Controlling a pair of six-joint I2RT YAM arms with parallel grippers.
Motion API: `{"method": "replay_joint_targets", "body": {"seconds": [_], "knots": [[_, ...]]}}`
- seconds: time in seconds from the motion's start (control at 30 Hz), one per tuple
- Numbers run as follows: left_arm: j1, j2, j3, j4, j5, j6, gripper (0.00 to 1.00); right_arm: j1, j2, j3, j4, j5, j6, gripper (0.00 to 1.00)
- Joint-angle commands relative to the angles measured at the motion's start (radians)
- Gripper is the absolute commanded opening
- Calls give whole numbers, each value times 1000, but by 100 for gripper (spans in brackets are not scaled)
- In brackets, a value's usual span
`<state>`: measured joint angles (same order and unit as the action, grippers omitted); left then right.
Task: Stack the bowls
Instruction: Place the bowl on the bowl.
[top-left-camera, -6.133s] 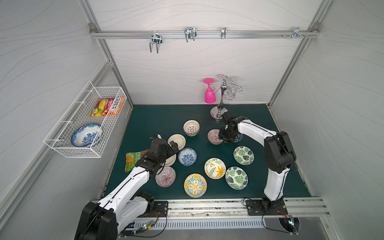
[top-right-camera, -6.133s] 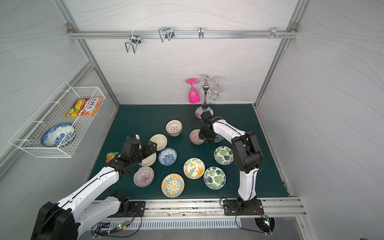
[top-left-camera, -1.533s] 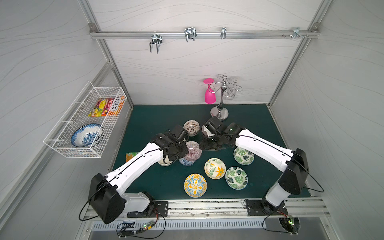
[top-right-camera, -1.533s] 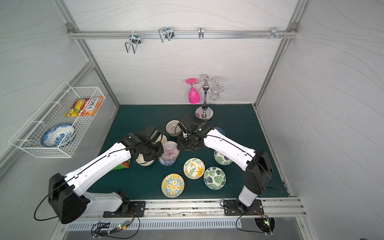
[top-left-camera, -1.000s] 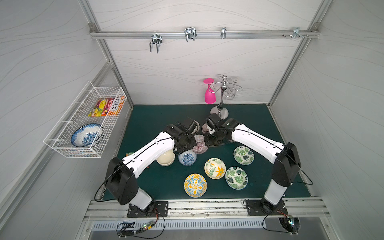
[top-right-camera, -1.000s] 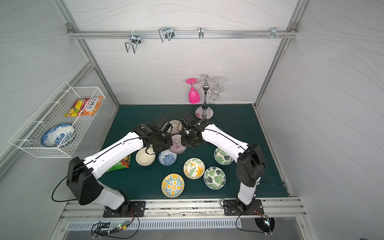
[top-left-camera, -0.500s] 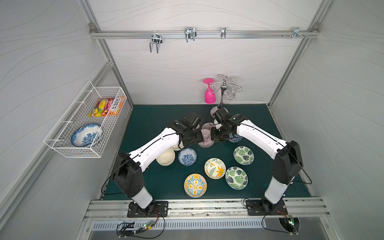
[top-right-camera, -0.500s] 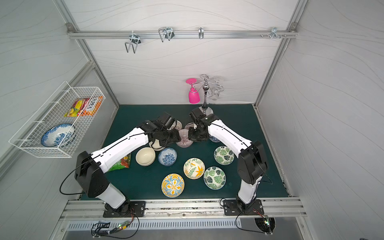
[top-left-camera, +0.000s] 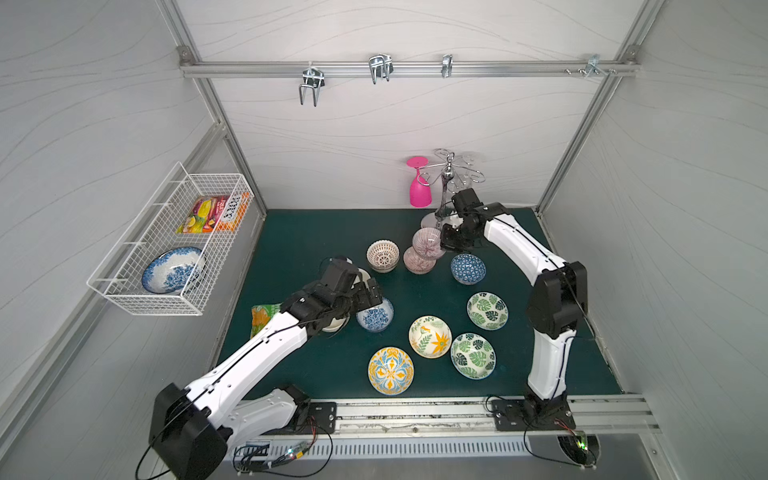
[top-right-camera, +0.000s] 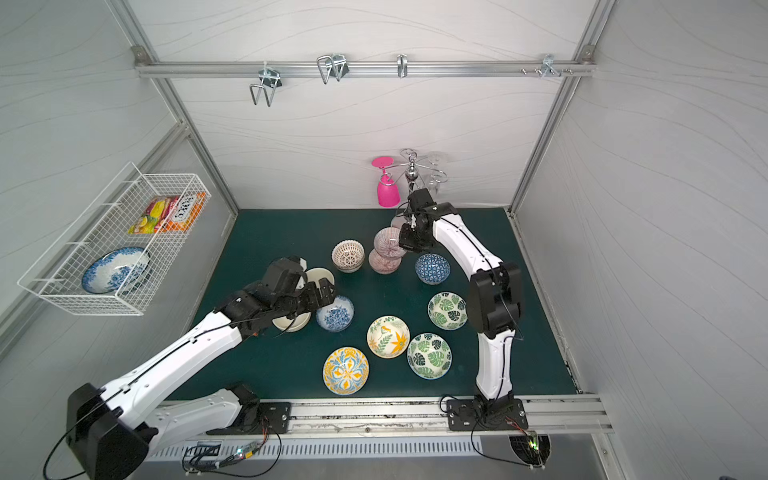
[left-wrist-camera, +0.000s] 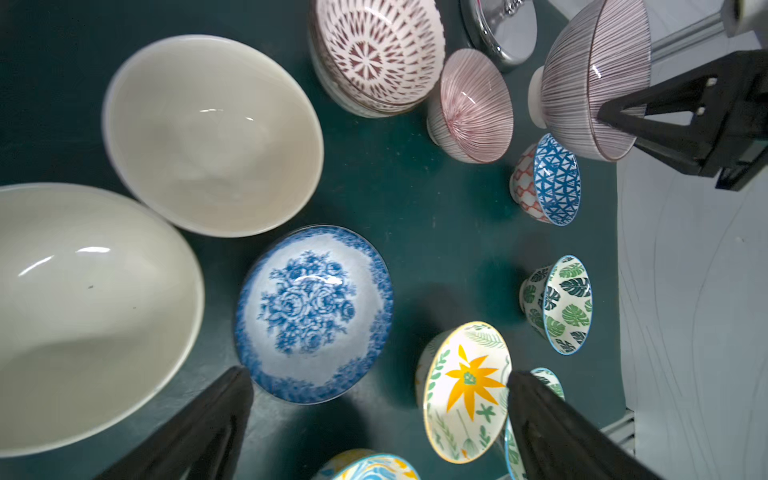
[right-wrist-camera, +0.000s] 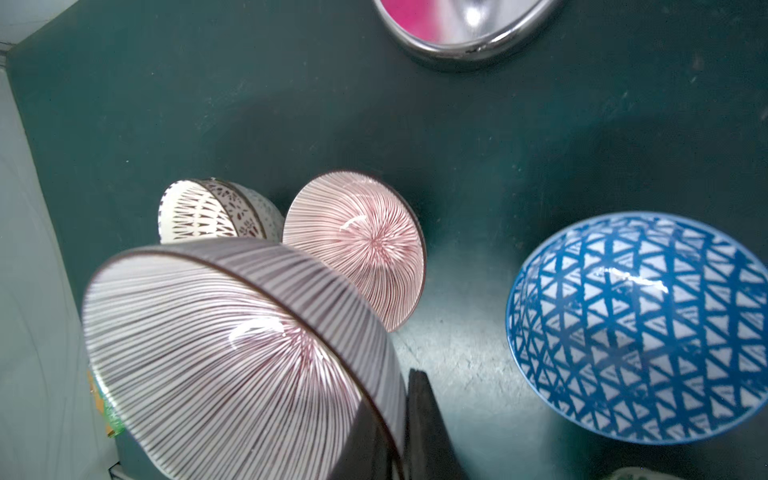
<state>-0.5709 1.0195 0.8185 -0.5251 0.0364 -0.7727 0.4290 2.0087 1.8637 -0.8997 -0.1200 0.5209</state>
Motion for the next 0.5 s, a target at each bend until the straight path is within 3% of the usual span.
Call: {"method": "replay_joint_targets", "body": {"seconds": [0.0,0.1,0.23,0.47], "knots": [[-3,-147,-121,151,-3,38,100,2,58,64,-31,-9,-41,0],[-4,-314,-244,171,-24,-15,100,9,100,94,-36,1,-42,0],[-9,-488,-354,160,0,4,100,32,151,126,-51,45,-55,0],[-8,-520,-392,132,-39,-12,99,44,202,151,-48,69,-48,0]]}}
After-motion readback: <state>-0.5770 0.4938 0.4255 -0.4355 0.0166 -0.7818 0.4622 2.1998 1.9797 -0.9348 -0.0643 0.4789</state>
